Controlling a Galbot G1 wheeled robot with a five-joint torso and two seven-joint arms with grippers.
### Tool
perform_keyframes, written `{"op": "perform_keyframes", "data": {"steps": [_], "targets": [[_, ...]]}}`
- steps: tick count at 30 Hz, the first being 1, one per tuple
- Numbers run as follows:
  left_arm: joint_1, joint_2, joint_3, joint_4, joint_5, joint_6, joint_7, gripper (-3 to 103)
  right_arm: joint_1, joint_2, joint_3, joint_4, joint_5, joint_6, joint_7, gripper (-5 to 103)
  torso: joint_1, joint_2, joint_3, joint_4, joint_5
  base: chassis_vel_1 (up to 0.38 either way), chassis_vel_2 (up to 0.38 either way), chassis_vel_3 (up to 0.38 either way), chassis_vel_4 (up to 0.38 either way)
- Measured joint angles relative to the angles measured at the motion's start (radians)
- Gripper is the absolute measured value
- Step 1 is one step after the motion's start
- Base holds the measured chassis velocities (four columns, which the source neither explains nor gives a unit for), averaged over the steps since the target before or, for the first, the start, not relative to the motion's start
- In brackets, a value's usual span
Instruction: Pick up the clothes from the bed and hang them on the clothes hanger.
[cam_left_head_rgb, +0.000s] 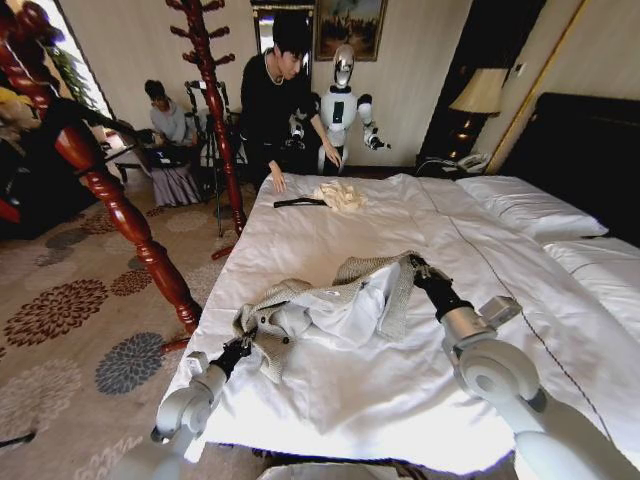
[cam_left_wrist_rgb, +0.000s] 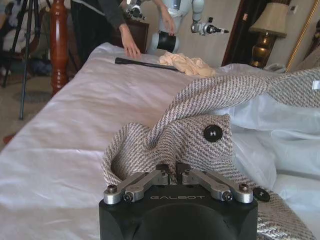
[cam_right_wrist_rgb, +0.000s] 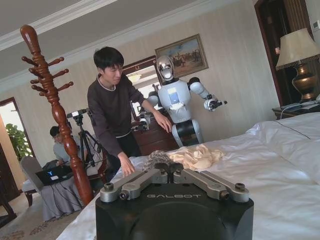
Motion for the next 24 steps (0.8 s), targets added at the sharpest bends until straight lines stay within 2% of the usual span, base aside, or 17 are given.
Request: {"op": "perform_keyframes", "data": {"steps": [2, 3, 4, 5, 6, 7, 9, 10, 11, 12, 13, 15, 16, 18, 19, 23, 24], "targets": [[0.015, 0.005, -0.005, -0.018, 0.035, -0.002, 0.000, 11, 0.000, 0.000, 0.000, 0.000, 0.000, 0.000, 0.000, 1, 0.000, 0.000, 0.000, 0.0000, 0.0000, 0.000, 0.000, 0.000, 0.000], [0.057, 0.016, -0.016, -0.064, 0.095, -0.004, 0.003, 22, 0.000, 0.000, 0.000, 0.000, 0.000, 0.000, 0.000, 1, 0.000, 0.000, 0.000, 0.0001, 0.0000, 0.000, 0.000, 0.000, 0.000], [0.089, 0.025, -0.026, -0.095, 0.138, -0.003, 0.005, 22, -0.001, -0.001, 0.001, 0.002, 0.000, 0.000, 0.000, 1, 0.000, 0.000, 0.000, 0.0002, 0.0001, 0.000, 0.000, 0.000, 0.000], [0.114, 0.032, -0.038, -0.118, 0.180, -0.003, 0.008, 26, -0.002, -0.002, 0.002, 0.003, 0.000, 0.000, 0.000, 1, 0.000, 0.000, 0.000, 0.0003, 0.0002, 0.000, 0.000, 0.000, 0.000], [0.158, 0.042, -0.069, -0.145, 0.287, -0.015, 0.010, 32, -0.003, -0.003, 0.003, 0.005, 0.000, 0.000, 0.000, 1, 0.000, 0.000, 0.000, 0.0003, 0.0003, 0.000, 0.000, 0.000, 0.000], [0.158, 0.042, -0.069, -0.145, 0.287, -0.015, 0.010, 32, -0.003, -0.003, 0.003, 0.005, 0.000, 0.000, 0.000, 1, 0.000, 0.000, 0.000, 0.0003, 0.0003, 0.000, 0.000, 0.000, 0.000], [0.211, 0.052, -0.123, -0.167, 0.441, -0.046, 0.009, 43, -0.003, -0.004, 0.003, 0.007, 0.000, 0.000, 0.000, 1, 0.000, 0.000, 0.000, 0.0003, 0.0002, 0.000, 0.000, 0.000, 0.000], [0.234, 0.055, -0.142, -0.177, 0.474, -0.061, 0.007, 43, -0.003, -0.004, 0.003, 0.007, 0.000, 0.000, 0.000, 1, 0.000, 0.000, 0.000, 0.0003, 0.0002, 0.000, 0.000, 0.000, 0.000], [0.269, 0.058, -0.158, -0.197, 0.485, -0.083, 0.005, 48, -0.002, -0.005, 0.003, 0.008, 0.000, 0.000, 0.000, 1, 0.000, 0.000, 0.000, 0.0004, 0.0002, 0.000, 0.000, 0.000, 0.000], [0.292, 0.059, -0.164, -0.218, 0.468, -0.100, 0.003, 54, -0.002, -0.005, 0.003, 0.008, 0.001, 0.000, 0.000, 1, 0.000, 0.000, 0.000, 0.0006, 0.0002, 0.000, 0.000, 0.000, 0.000], [0.292, 0.059, -0.164, -0.218, 0.468, -0.100, 0.003, 54, -0.002, -0.005, 0.003, 0.008, 0.001, 0.000, 0.000, 1, 0.000, 0.000, 0.000, 0.0006, 0.0002, 0.000, 0.000, 0.000, 0.000], [0.297, 0.045, -0.151, -0.259, 0.382, -0.118, -0.014, 64, -0.001, -0.004, 0.001, 0.008, 0.001, 0.000, 0.000, 1, 0.000, 0.000, 0.000, 0.0005, 0.0006, 0.000, 0.000, 0.000, 0.000], [0.285, 0.038, -0.138, -0.268, 0.345, -0.118, -0.023, 64, 0.000, -0.004, -0.002, 0.008, 0.001, 0.000, 0.000, 1, 0.000, 0.000, 0.000, 0.0003, 0.0001, 0.000, 0.000, 0.000, 0.000], [0.219, 0.019, -0.093, -0.281, 0.231, -0.097, -0.052, 76, 0.005, -0.004, -0.011, 0.007, 0.000, 0.000, -0.001, 1, 0.000, 0.000, 0.000, -0.0004, 0.0001, 0.000, 0.000, 0.000, 0.000], [0.219, 0.019, -0.093, -0.281, 0.231, -0.097, -0.052, 76, 0.005, -0.004, -0.011, 0.007, 0.000, 0.000, -0.001, 1, 0.000, 0.000, 0.000, -0.0004, 0.0001, 0.000, 0.000, 0.000, 0.000], [0.155, 0.006, -0.053, -0.238, 0.186, -0.082, -0.031, 96, 0.020, -0.017, -0.028, 0.001, 0.003, -0.002, -0.004, 1, 0.000, 0.000, 0.000, 0.0001, 0.0001, 0.000, 0.000, 0.000, 0.000], [0.155, 0.006, -0.053, -0.238, 0.186, -0.082, -0.031, 96, 0.020, -0.017, -0.028, 0.001, 0.003, -0.002, -0.004, 1, 0.000, 0.000, 0.000, 0.0001, 0.0001, 0.000, 0.000, 0.000, 0.000]]}}
